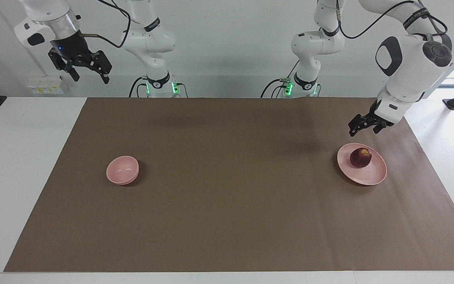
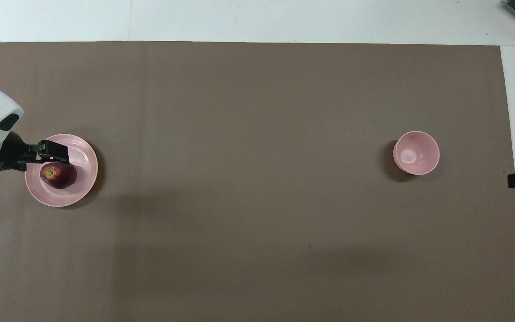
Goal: Move apple from plate to bowl
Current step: 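Lower the left gripper over the red apple on the pink plate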
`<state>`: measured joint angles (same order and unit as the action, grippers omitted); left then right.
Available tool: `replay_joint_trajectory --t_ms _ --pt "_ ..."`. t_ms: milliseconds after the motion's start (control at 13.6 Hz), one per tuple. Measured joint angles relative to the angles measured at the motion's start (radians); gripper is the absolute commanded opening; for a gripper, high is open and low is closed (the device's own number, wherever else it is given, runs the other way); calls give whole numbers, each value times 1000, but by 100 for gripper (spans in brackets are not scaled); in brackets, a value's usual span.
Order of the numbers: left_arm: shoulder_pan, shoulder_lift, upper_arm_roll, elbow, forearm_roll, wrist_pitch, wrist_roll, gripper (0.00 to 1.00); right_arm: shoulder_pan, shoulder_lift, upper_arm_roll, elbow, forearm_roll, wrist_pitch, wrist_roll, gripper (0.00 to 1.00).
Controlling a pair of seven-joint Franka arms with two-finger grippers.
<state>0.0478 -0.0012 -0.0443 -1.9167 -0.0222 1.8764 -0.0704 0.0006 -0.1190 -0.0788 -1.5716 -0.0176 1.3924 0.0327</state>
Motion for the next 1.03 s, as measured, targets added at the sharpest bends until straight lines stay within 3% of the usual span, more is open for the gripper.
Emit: replay_joint_trajectory --t_ms 293,660,1027 --pt "42 27 2 -78 3 120 23 100 0 0 0 -1 0 0 0 100" --pt "129 133 4 -170 3 336 146 100 0 0 0 -1 0 0 0 100" --pt "133 164 -4 -205 3 379 149 100 0 0 0 -1 0 0 0 100"
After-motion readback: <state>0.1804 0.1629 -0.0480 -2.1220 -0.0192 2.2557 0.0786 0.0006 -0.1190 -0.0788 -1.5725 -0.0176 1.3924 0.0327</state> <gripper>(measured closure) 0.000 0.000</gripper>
